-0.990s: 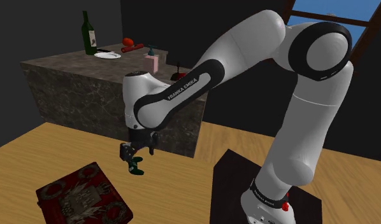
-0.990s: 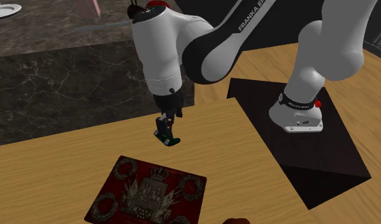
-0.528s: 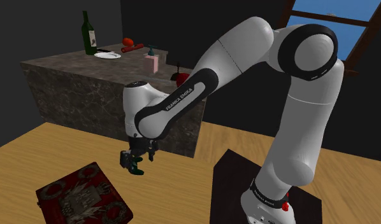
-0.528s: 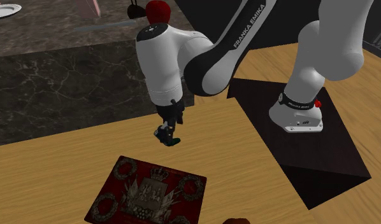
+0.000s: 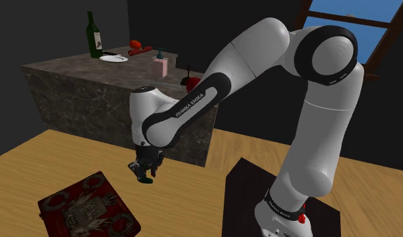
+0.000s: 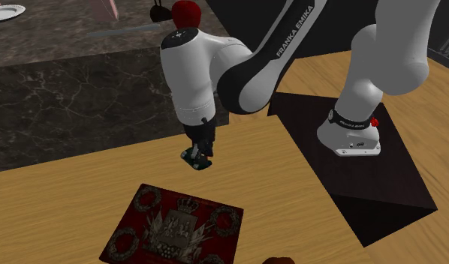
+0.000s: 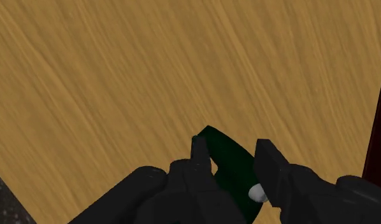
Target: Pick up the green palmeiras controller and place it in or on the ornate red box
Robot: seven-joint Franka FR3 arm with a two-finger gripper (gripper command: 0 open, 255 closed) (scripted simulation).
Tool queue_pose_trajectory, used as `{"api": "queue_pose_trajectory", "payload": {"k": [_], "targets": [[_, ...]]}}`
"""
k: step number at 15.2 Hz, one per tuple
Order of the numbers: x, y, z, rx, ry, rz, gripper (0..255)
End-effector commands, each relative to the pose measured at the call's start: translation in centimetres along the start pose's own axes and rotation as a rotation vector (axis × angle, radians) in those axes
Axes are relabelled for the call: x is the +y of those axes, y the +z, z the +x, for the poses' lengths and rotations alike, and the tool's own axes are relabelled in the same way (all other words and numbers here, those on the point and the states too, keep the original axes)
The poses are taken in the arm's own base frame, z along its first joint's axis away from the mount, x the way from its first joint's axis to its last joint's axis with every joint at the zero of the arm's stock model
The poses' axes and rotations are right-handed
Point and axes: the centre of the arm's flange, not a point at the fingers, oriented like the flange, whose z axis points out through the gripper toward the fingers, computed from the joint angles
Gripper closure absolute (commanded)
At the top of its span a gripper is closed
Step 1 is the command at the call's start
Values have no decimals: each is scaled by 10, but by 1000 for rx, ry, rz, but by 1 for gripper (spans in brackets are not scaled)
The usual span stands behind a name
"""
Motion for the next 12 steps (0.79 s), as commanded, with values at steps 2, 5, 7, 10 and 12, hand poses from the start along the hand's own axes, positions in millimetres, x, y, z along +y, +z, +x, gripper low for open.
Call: {"api": "queue_pose_trajectory", "payload": {"k": [2, 5, 7, 10, 12], "targets": [[2, 2, 1, -3, 4, -3, 255], [2, 2, 1, -3, 4, -3, 255], [2, 2, 1, -3, 4, -3, 255], [-5, 0, 9, 25, 119, -23, 0], [-15, -4, 28, 80, 350, -63, 0]]}}
